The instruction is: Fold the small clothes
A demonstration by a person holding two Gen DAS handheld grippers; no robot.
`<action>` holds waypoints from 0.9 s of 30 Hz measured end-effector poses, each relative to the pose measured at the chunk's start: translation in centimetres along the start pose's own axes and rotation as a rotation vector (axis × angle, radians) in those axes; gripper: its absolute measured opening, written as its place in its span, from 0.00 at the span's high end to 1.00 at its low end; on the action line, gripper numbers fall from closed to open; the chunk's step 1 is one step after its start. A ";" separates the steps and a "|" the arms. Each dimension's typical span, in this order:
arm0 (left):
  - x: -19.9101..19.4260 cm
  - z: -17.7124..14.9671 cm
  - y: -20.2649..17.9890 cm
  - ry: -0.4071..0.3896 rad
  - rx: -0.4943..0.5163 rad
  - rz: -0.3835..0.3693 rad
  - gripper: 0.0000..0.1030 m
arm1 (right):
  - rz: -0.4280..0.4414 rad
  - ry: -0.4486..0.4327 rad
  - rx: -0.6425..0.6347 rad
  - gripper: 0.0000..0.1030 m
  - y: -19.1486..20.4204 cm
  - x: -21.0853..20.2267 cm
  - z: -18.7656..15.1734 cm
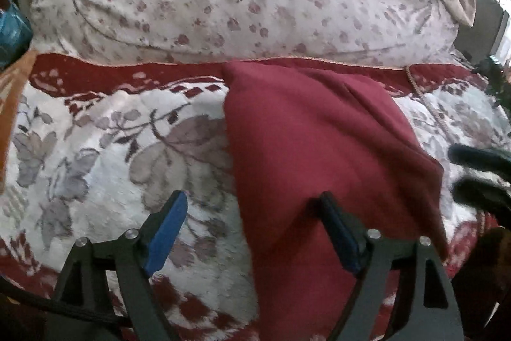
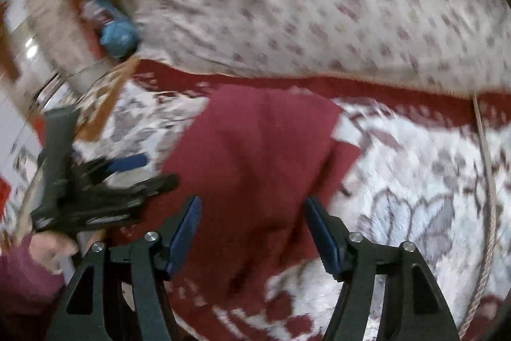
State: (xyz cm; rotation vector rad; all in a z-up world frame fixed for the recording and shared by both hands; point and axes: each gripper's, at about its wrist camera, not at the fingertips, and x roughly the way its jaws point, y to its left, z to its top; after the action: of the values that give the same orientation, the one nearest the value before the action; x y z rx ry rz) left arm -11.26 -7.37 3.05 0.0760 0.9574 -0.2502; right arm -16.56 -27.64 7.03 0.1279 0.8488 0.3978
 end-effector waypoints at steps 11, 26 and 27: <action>2.0 0.1 0.9 -0.022 -0.067 -0.034 0.04 | -0.061 0.092 -0.106 0.37 0.2 6.2 0.2; 0.4 0.2 1.3 -0.093 -0.085 0.011 0.04 | -0.120 0.006 -0.113 0.30 2.0 2.8 -0.9; 0.1 0.2 1.4 -0.101 -0.087 0.018 0.04 | -0.110 -0.011 -0.089 0.27 2.0 2.3 -0.9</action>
State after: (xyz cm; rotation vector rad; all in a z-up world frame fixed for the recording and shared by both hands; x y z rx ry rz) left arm -10.74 -6.05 3.00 -0.0074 0.8655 -0.1938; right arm -16.44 -24.94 5.40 0.0007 0.8223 0.3303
